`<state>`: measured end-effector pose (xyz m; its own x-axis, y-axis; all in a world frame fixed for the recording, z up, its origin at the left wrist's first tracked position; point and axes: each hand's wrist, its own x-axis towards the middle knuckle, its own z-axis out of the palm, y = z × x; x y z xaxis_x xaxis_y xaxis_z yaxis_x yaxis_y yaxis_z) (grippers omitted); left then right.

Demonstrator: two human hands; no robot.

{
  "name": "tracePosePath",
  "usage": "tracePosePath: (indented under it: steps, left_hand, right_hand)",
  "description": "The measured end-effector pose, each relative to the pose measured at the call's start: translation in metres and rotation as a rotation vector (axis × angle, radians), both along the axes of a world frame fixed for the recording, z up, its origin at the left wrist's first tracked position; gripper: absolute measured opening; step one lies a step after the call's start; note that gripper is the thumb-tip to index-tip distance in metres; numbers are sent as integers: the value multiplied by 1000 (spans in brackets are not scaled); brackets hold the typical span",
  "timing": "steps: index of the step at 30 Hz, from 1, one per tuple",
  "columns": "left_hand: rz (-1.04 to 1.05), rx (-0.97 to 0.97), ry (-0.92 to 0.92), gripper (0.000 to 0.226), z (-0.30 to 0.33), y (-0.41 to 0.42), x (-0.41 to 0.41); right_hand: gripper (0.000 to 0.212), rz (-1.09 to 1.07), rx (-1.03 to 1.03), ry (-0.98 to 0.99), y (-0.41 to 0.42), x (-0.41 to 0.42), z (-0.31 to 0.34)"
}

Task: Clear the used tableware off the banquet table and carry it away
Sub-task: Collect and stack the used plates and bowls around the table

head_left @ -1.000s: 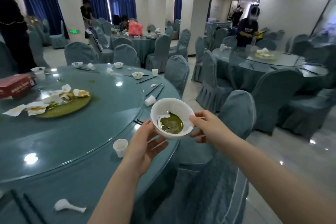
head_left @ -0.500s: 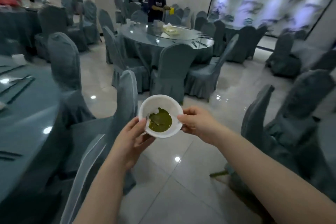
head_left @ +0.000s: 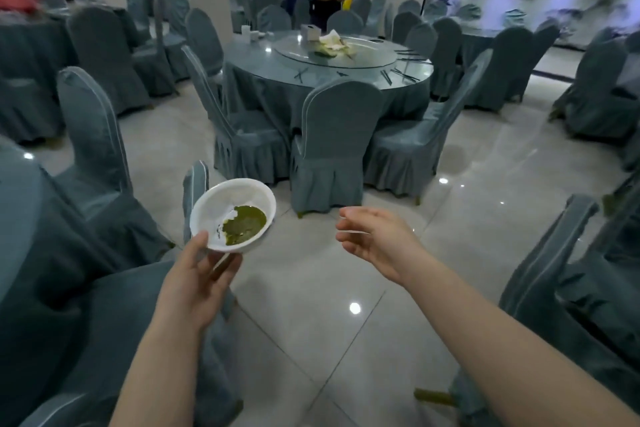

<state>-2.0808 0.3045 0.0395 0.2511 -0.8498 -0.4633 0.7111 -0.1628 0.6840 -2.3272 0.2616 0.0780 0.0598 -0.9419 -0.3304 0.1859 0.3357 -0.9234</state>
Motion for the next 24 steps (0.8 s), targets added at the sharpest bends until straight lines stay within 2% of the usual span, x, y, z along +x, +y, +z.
tracePosePath:
  steps: [6,10,13,21,24]
  left_hand:
    - [106,-72,42,21,31,-158,-12]
    - [162,-45,34,11,44,-243,-25]
    - [191,-52,20,12,47,-311,-30]
    - [415,-98,-26,27,66,-459,-16]
    - [467,-115,-76,23,73,-497,8]
  right_hand:
    - [14,60,-2,-11,-143,-24,9]
    - [18,124,-39,-18,-236,-38,15]
    - [20,213,-85,-12,-320,-37,22]
    - [20,509,-147,-31,-528,24,56]
    - [19,602,-191,2,-587,65,70]
